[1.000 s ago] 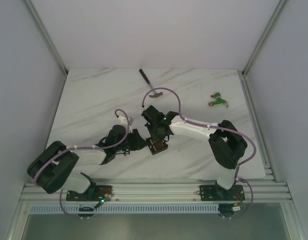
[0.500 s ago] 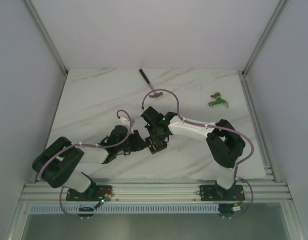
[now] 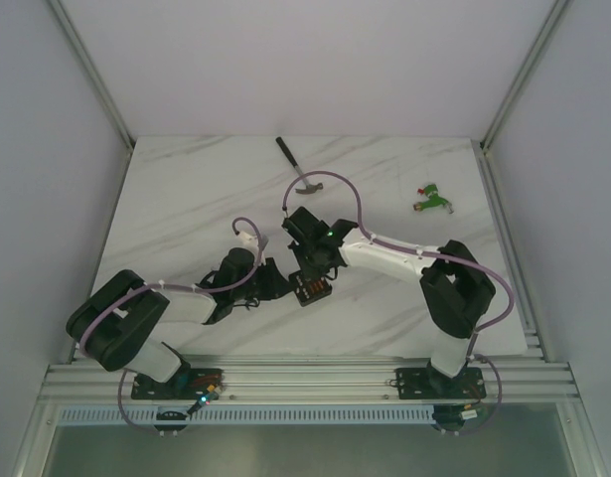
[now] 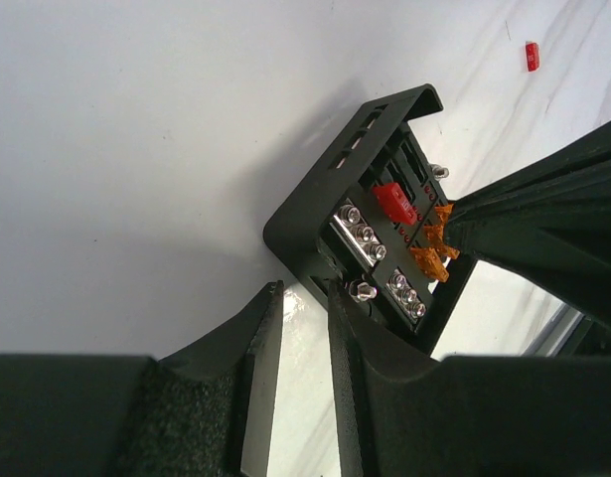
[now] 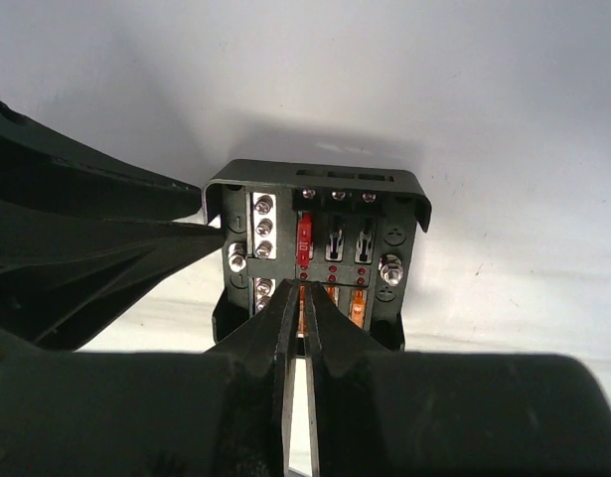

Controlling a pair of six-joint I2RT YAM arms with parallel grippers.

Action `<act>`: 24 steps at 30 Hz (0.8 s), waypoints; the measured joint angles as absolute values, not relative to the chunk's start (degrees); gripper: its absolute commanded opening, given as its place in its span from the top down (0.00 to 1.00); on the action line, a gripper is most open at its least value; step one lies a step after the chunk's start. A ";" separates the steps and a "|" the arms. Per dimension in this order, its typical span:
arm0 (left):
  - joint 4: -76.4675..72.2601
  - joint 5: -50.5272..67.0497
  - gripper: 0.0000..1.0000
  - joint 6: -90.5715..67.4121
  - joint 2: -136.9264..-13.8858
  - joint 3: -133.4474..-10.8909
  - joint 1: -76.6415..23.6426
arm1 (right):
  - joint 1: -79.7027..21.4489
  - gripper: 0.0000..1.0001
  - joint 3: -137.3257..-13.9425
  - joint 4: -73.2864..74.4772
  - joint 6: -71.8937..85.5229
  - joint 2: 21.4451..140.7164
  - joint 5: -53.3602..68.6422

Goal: Snap on the fuse box
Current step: Install the fuse at the fuse box base.

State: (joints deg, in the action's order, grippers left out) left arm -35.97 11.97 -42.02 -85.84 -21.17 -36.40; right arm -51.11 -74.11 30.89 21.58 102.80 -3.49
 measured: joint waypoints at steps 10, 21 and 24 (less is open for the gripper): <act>-35.97 11.97 0.67 -42.24 -85.84 -21.17 -36.40 | -50.11 0.88 -74.41 29.91 21.56 103.02 -3.42; -35.97 11.99 0.69 -42.39 -85.89 -21.28 -36.40 | -49.54 0.89 -75.05 28.88 21.17 105.56 -1.96; -35.97 11.99 0.69 -42.41 -86.00 -21.30 -36.40 | -49.54 0.91 -75.09 28.84 21.15 105.84 -1.50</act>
